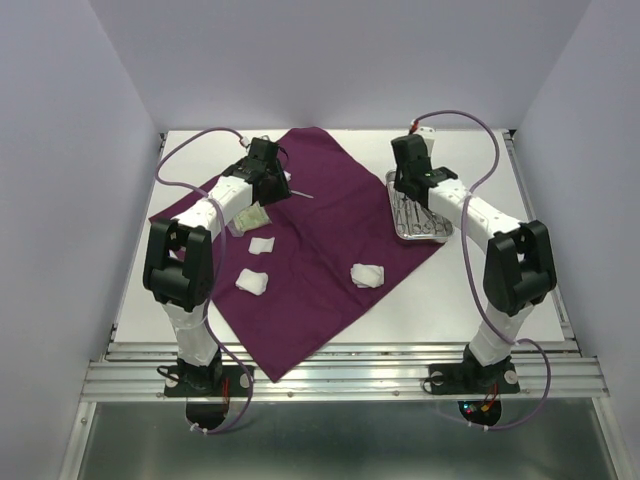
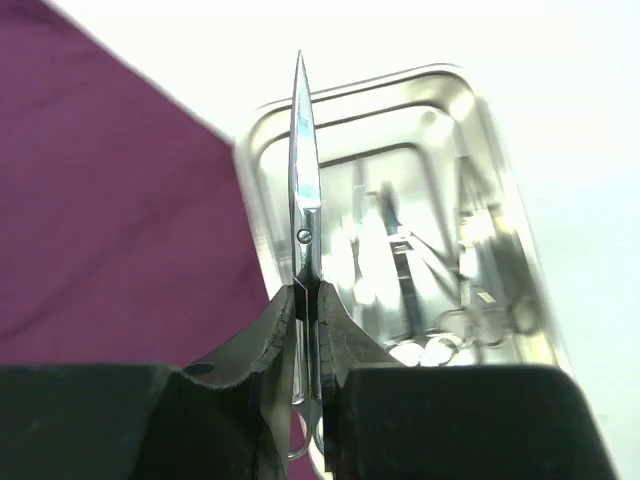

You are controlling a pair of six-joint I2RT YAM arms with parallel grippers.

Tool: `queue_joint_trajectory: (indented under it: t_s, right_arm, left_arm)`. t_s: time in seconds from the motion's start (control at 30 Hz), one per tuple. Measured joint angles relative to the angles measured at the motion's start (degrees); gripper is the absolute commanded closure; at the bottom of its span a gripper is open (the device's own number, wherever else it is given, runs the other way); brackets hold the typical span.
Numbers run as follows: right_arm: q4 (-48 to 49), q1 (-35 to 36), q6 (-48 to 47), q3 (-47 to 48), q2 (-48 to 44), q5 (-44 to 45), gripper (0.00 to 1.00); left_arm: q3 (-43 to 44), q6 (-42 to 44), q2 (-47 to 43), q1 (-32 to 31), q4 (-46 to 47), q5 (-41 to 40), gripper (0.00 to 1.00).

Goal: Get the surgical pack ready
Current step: Place the medical item in the container.

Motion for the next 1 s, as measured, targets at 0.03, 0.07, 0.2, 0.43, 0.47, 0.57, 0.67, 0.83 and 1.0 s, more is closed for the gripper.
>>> queue_joint_trajectory:
  t_s: [0.03,0.07,0.2,0.43,0.47,0.57,0.67,0.83,1.0]
  right_arm:
    - [0.26,-1.05,-0.31,-0.74,-0.28,0.22,0.94]
    - [0.68,-2.23,-0.83,-1.73,-0.44,0.55,0.94]
    - [1.42,-3.65,-2.58,-4.55,-0.24,1.4,0.94]
    - [4.11,-3.37,-4.46,-7.1,2.93,2.12,0.88]
    - [4.37,-3.37,-4.52,-7.48,3.48,1.81,0.86]
    - [4.92,-3.37,-4.83,-9.09,3.89,0.37,0.54]
    - [5.33,-3.37,-4.92,-9.94,3.89,-0.22,0.47]
    - [5.86,-3.37,-4.98,-10.05,3.67,0.52,0.46]
    - [6.08,-3.37,-4.17,-10.88,0.61,1.95,0.47]
  left_arm:
    - [0.0,-0.02,0.0,0.0,0.07,0.22,0.51]
    - [0.0,-0.02,0.0,0.0,0.11,0.37,0.51]
    - [0.0,-0.09,0.0,0.0,0.35,0.81,0.51]
    - [-0.48,-0.13,0.0,-0.02,0.79,1.27,0.5]
    - [-0.61,-0.13,0.0,-0.02,1.01,1.36,0.5]
    - [-0.7,-0.44,0.02,-0.17,1.09,1.68,0.38]
    - [-0.57,-0.83,0.13,-0.39,1.11,1.99,0.35]
    - [4.0,-2.01,3.21,-0.92,0.35,2.58,0.41]
    - [13.7,-2.78,9.62,-1.22,-2.58,1.01,0.46]
